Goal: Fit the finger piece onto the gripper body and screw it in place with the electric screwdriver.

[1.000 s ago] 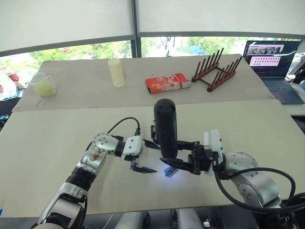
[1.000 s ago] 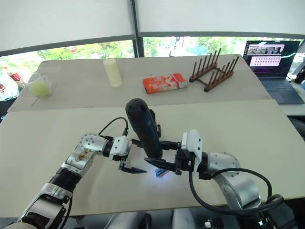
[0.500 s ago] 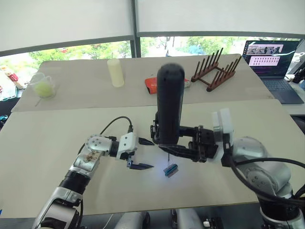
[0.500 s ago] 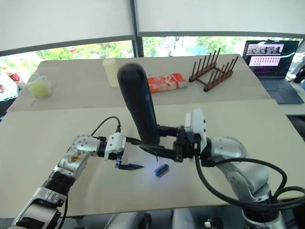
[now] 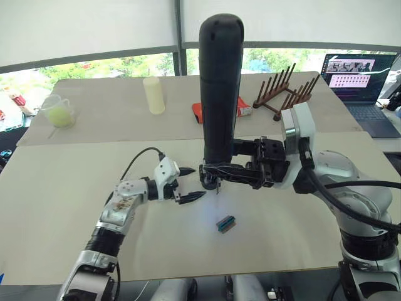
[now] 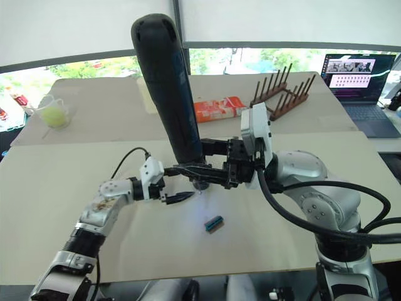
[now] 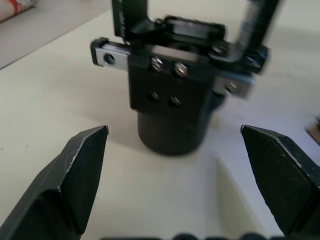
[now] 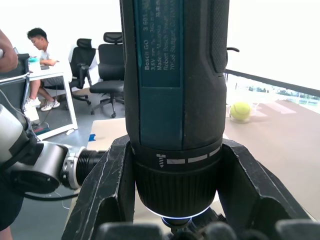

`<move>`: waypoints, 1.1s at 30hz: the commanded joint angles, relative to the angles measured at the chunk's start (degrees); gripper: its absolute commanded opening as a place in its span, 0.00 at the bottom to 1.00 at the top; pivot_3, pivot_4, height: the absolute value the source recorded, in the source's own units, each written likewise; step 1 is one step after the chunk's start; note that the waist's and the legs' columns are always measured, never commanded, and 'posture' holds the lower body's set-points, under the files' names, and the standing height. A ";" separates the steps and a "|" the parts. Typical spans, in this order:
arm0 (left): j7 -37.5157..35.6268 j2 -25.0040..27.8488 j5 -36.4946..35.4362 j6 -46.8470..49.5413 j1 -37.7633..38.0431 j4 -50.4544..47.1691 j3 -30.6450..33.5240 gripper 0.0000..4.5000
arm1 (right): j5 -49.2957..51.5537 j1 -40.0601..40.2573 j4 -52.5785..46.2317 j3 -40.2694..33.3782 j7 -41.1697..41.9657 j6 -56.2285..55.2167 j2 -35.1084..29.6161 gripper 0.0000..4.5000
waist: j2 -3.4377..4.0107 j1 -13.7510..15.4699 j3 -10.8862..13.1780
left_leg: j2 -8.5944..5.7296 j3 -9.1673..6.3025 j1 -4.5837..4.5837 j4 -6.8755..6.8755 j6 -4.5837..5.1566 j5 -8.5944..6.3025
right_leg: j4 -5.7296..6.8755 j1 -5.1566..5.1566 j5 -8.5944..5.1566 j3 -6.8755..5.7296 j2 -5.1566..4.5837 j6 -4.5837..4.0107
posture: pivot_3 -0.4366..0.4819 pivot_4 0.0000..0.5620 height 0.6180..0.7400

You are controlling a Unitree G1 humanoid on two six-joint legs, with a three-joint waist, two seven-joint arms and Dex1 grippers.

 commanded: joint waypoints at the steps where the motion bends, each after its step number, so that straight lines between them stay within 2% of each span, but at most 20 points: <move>1: 2.65 -2.63 0.63 0.82 -1.44 1.26 -0.73 1.00 | 1.36 -1.47 -1.31 -1.84 0.65 -0.47 -0.38 0.42 | 0.00 -0.07 0.00 | 0.00 0.00 0.00 0.00 0.00 0.00 | 0.01 0.01 0.00 0.01 -0.04 0.00 | 0.48 0.27 1.00; 7: 4.13 -5.35 1.73 -0.29 -3.28 5.36 -1.09 1.00 | 0.92 -1.60 -1.41 -1.83 0.18 -0.47 -0.73 0.42 | 0.00 -0.12 0.00 | 0.04 0.00 0.01 -0.01 -0.01 0.00 | 0.03 -0.02 0.00 0.03 -0.03 0.00 | 0.48 0.27 1.00; 9: 3.11 -5.38 2.09 -2.29 -3.81 6.27 -1.48 0.88 | 0.78 -1.20 -1.74 -1.91 -0.13 -0.54 -0.84 0.42 | 0.00 -0.12 0.00 | 0.03 0.00 0.01 -0.01 0.00 0.00 | 0.02 -0.01 0.00 0.03 -0.04 0.00 | 0.48 0.27 1.00; 13: -4.94 -3.58 1.50 -7.50 -5.82 8.78 -2.62 0.53 | 0.86 -0.23 -2.82 -2.27 -0.38 -0.68 -1.23 0.42 | -0.01 -0.11 0.00 | 0.01 0.00 0.00 0.00 0.00 0.00 | 0.00 -0.01 0.00 0.02 -0.05 0.00 | 0.48 0.27 1.00; 14: -7.63 -3.25 1.00 -8.18 -6.67 9.52 -3.01 0.53 | 1.17 -0.18 -2.98 -2.47 -0.35 -0.62 -1.36 0.42 | 0.00 -0.10 0.00 | 0.01 0.00 0.00 0.00 0.00 0.00 | 0.01 -0.02 0.00 0.02 -0.05 0.00 | 0.48 0.27 1.00; 21: -18.55 -4.84 2.52 -16.00 -14.79 20.33 -5.37 0.53 | 3.31 0.21 -4.56 -3.11 -0.28 0.14 -2.14 0.42 | -0.05 0.07 0.03 | -0.03 0.00 -0.09 0.05 0.02 0.00 | -0.03 -0.03 0.00 -0.02 -0.04 0.00 | 0.48 0.27 1.00; 25: -18.29 -5.84 5.54 -20.07 -18.15 27.53 -5.83 0.53 | 3.72 0.36 -4.90 -3.05 -0.57 0.16 -2.48 0.42 | -0.06 -0.16 0.04 | -0.01 0.00 -0.10 0.03 0.03 0.00 | -0.04 -0.04 0.01 0.00 -0.09 0.01 | 0.48 0.27 1.00; 29: -16.80 -5.67 6.95 -21.18 -18.54 30.47 -5.28 0.53 | 3.82 0.33 -4.89 -3.07 -0.66 0.02 -2.80 0.42 | -0.06 -0.22 0.04 | 0.04 0.00 -0.09 0.02 0.03 0.00 | -0.01 -0.06 0.00 0.04 -0.09 0.01 | 0.48 0.27 1.00; 30: -17.18 -5.43 6.70 -20.97 -18.07 30.25 -5.15 0.76 | 3.85 0.29 -4.83 -3.13 -0.65 0.00 -2.85 0.42 | -0.06 -0.20 0.04 | 0.04 0.01 -0.09 0.02 0.03 0.00 | -0.01 -0.06 0.01 0.04 -0.09 0.01 | 0.48 0.27 1.00; 32: -17.04 -4.74 6.62 -20.67 -16.62 28.80 -4.98 0.96 | 3.90 0.13 -4.71 -3.20 -0.64 0.00 -2.89 0.42 | -0.06 -0.20 0.04 | 0.03 0.01 -0.10 0.03 0.03 0.00 | -0.01 -0.05 0.01 0.05 -0.09 0.01 | 0.48 0.27 1.00; 33: -16.54 -4.31 6.61 -20.38 -15.53 27.39 -4.79 1.00 | 3.90 0.00 -4.66 -3.14 -0.63 -0.01 -2.85 0.42 | -0.06 -0.21 0.04 | 0.03 0.01 -0.09 0.03 0.04 0.00 | -0.01 -0.05 0.01 0.05 -0.09 0.01 | 0.48 0.27 1.00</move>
